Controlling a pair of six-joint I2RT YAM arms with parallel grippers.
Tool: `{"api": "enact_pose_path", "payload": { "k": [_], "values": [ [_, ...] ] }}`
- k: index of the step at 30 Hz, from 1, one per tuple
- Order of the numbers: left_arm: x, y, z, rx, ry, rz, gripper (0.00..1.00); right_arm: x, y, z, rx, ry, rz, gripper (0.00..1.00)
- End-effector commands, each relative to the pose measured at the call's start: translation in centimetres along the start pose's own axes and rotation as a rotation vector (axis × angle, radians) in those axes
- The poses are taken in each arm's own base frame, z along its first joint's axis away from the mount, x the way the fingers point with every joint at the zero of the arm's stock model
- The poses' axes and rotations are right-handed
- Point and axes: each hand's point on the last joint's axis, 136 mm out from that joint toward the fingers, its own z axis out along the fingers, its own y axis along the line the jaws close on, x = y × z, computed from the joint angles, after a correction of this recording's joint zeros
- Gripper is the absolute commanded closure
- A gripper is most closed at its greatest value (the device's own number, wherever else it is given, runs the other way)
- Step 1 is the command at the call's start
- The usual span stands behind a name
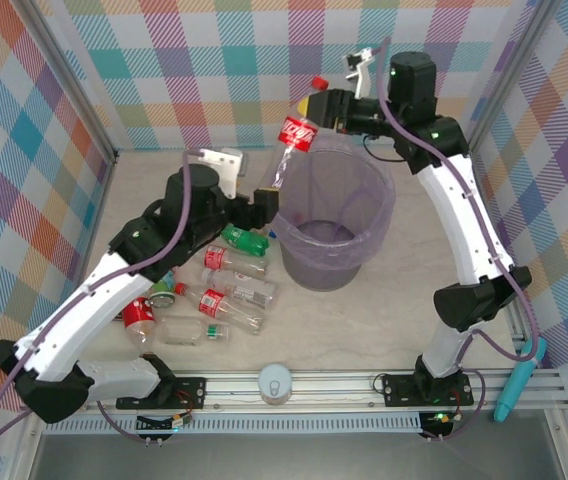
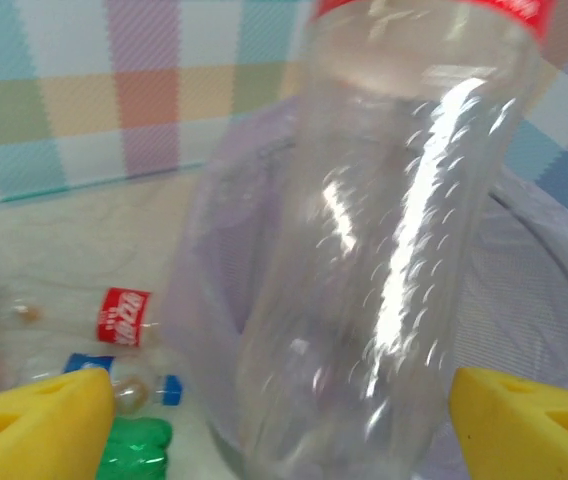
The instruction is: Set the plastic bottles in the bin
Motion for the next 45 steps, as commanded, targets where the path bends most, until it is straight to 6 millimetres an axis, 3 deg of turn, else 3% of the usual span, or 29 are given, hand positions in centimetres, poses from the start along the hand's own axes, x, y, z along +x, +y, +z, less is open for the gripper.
{"api": "enact_pose_path", "payload": {
  "k": [1, 4, 7, 11, 14, 19, 25, 29, 33, 35, 39, 45],
  "values": [
    [-1.0, 4.6, -4.5, -0.196, -0.062, -0.070, 0.13, -4.1, 1.1, -3.0, -0.019, -0.124, -0.056, 0.48],
    [1.6, 9.1, -6.6, -0.367, 0.011, -0.131, 0.13, -5.5, 0.4, -5.8, 0.021, -0.165, -0.080, 0.48],
    [5.4, 13.4, -7.9, -0.506, 0.130, -0.206, 0.14, -5.5, -0.7, -8.3, 0.086, -0.166, -0.117, 0.49],
    [11.0, 18.6, -8.3, -0.642, 0.286, -0.336, 0.16, -3.2, -2.5, -9.6, 0.198, -0.107, -0.190, 0.50],
    [13.8, 21.5, -8.2, -0.753, 0.333, -0.361, 0.18, -0.8, -4.3, -9.5, 0.241, -0.063, -0.181, 0.50],
    [17.3, 23.1, -6.8, -0.794, 0.402, -0.388, 0.21, 3.2, -7.8, -9.1, 0.321, -0.001, -0.180, 0.51],
    [21.0, 24.8, -6.1, -0.802, 0.465, -0.452, 0.22, 7.0, -9.3, -7.6, 0.380, 0.088, -0.271, 0.54],
    [22.1, 26.0, -6.7, -0.841, 0.478, -0.474, 0.21, 9.0, -10.8, -6.8, 0.399, 0.123, -0.278, 0.57],
    [23.6, 29.2, -9.4, -1.013, 0.490, -0.518, 0.00, 10.5, -12.2, -6.1, 0.412, 0.151, -0.260, 0.55],
    [24.6, 30.8, -10.6, -1.084, 0.477, -0.573, 0.00, 11.1, -13.0, -5.9, 0.424, 0.163, -0.231, 0.53],
    [25.1, 31.5, -10.0, -1.061, 0.419, -0.666, 0.00, 12.1, -13.8, -5.4, 0.421, 0.178, -0.196, 0.52],
    [27.7, 33.2, -9.1, -1.089, 0.475, -0.701, 0.02, 14.0, -15.3, -4.8, 0.427, 0.224, -0.162, 0.45]
  ]
}}
